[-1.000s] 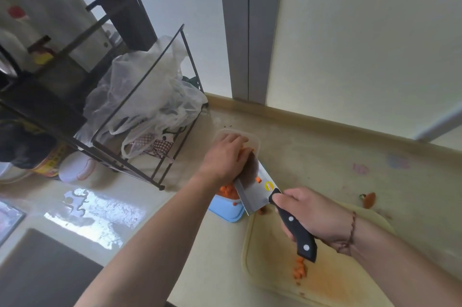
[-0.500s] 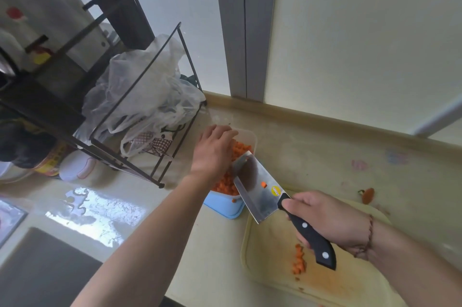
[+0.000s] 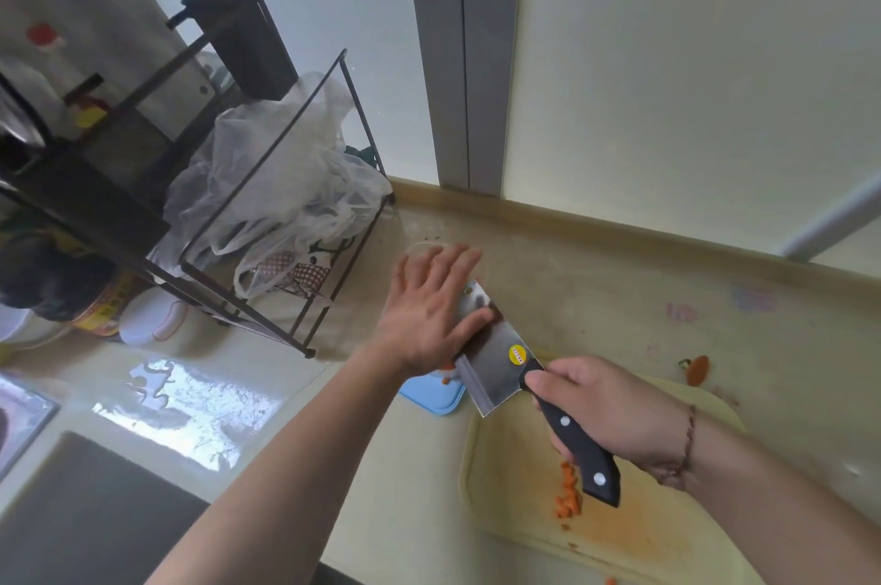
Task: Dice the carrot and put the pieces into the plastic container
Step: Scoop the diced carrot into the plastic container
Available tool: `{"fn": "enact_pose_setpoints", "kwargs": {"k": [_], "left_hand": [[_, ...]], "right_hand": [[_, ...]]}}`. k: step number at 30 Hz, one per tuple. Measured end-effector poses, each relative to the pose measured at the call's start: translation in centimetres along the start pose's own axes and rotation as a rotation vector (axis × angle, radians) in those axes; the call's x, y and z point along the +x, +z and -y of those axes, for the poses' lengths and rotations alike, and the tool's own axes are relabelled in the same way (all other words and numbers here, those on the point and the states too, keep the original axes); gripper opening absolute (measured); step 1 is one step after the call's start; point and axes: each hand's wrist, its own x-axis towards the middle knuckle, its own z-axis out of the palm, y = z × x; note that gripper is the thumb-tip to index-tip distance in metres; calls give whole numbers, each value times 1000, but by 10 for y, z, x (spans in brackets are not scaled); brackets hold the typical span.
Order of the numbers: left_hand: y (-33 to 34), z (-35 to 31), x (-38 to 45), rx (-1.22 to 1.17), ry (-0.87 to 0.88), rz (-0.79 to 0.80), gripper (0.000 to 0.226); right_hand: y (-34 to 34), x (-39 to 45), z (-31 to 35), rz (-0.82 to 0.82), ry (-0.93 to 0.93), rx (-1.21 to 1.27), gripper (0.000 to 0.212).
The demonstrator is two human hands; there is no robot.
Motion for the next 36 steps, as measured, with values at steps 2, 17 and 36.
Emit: {"fn": "enact_pose_setpoints", "kwargs": {"k": [2, 17, 36], "left_hand": [[2, 10, 3, 31, -106, 24, 85], [42, -53, -59, -182, 63, -468, 53], [164, -210, -136, -90, -512, -164, 79]], "right_hand": [[-2, -5, -2, 4, -1, 1, 32], [-39, -79, -154, -283, 8, -167, 33], [-110, -2, -207, -407, -76, -571, 27]]}}
